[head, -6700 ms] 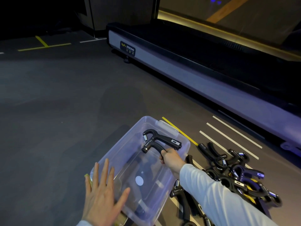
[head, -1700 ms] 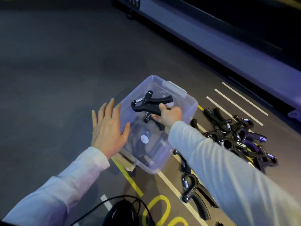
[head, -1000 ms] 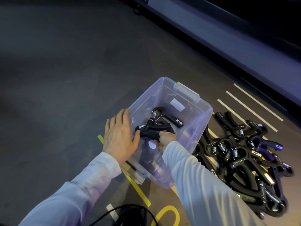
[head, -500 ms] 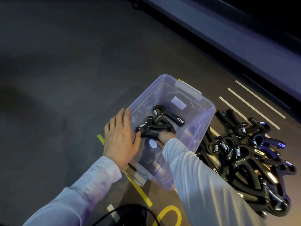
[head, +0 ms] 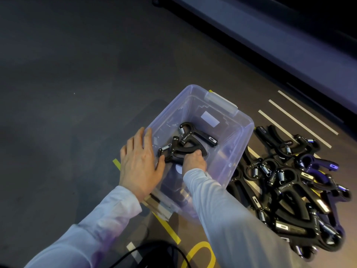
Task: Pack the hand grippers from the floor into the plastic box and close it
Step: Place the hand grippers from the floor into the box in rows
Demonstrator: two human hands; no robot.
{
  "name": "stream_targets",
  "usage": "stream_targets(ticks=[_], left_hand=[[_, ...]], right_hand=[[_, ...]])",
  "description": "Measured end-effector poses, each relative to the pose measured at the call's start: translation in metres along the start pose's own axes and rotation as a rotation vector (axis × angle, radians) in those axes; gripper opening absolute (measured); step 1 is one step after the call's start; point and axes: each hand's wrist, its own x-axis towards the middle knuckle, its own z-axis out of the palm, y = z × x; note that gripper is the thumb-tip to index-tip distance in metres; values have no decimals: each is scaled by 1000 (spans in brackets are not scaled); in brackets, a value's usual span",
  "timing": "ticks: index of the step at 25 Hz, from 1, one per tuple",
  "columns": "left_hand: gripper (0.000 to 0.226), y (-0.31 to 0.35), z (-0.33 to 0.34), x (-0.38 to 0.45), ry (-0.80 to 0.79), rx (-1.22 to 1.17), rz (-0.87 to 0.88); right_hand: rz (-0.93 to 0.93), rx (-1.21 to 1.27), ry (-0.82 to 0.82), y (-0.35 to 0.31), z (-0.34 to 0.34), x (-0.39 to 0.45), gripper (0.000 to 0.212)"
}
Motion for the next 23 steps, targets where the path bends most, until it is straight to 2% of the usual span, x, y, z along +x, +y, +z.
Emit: stream_targets(ticks=[3,7,10,12,14,16,18,23], left_hand=[[67,1,0,0,5,2,-2],[68,2,-1,1,-3,19,-7],[67,1,-2,1,-27,50,0],[67,1,-3,0,-33,86,11],[66,7,-5,-1,-37,81,33],[64,26,-8,-6,-36,9,130],[64,54,-10,-14,-53,-53,244],[61,117,-8,-33,-91,-25,465]], right_hand=[[-110,-98,11,-4,3,3,37],[-158,-252,-23,-9,10,2,37],[-216,-266,-13,-13,0,-5,39],[-352,-188,76,-9,-29,-23,37],[-531,-100,240,12,-65,-53,32],[-629,-49,361,52,-90,-86,26],[-588,54,367,105,-96,-111,28],[-198,366,456,227,-61,-141,24]])
